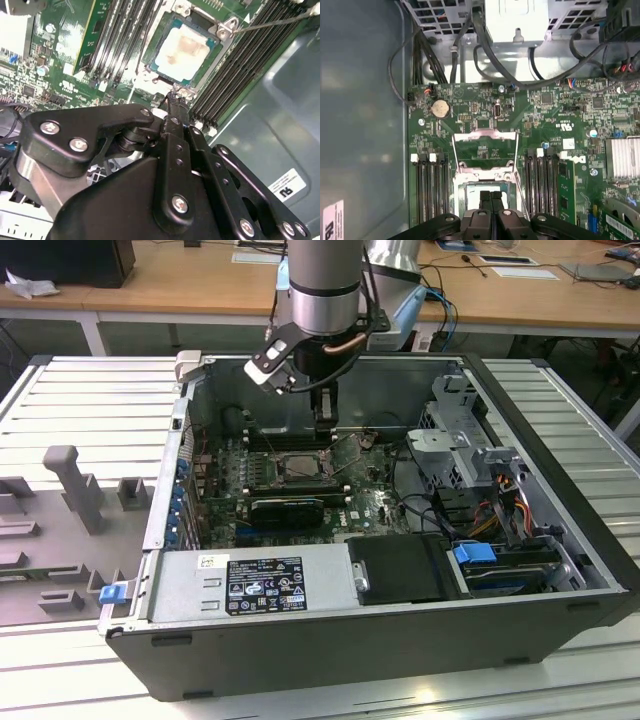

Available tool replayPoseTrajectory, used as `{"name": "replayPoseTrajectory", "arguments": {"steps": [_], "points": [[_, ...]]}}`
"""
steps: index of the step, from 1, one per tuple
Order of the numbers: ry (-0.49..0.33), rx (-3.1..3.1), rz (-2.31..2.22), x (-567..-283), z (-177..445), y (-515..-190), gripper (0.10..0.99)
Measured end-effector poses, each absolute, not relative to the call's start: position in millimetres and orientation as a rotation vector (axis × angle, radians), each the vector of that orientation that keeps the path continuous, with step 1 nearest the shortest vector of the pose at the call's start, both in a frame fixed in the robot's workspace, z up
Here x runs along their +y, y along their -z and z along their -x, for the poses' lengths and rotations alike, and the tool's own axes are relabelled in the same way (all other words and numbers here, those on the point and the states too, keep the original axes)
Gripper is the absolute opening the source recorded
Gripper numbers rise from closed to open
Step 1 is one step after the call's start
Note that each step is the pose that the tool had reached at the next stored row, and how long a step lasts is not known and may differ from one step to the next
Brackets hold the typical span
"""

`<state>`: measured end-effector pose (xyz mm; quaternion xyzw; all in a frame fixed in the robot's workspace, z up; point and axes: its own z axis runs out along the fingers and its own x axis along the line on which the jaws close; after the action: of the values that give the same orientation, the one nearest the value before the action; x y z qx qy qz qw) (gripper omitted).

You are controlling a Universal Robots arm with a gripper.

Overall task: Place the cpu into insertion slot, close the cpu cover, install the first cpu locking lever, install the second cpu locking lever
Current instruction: 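Close the cpu cover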

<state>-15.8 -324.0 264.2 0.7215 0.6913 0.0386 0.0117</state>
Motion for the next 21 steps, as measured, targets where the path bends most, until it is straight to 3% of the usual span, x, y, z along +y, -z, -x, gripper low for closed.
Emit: {"name": "replayPoseTrajectory", "arguments": {"steps": [21], "points": [[-0.117,2.157,-2.252,-324.0,-12.5,-264.5,0.106]]}}
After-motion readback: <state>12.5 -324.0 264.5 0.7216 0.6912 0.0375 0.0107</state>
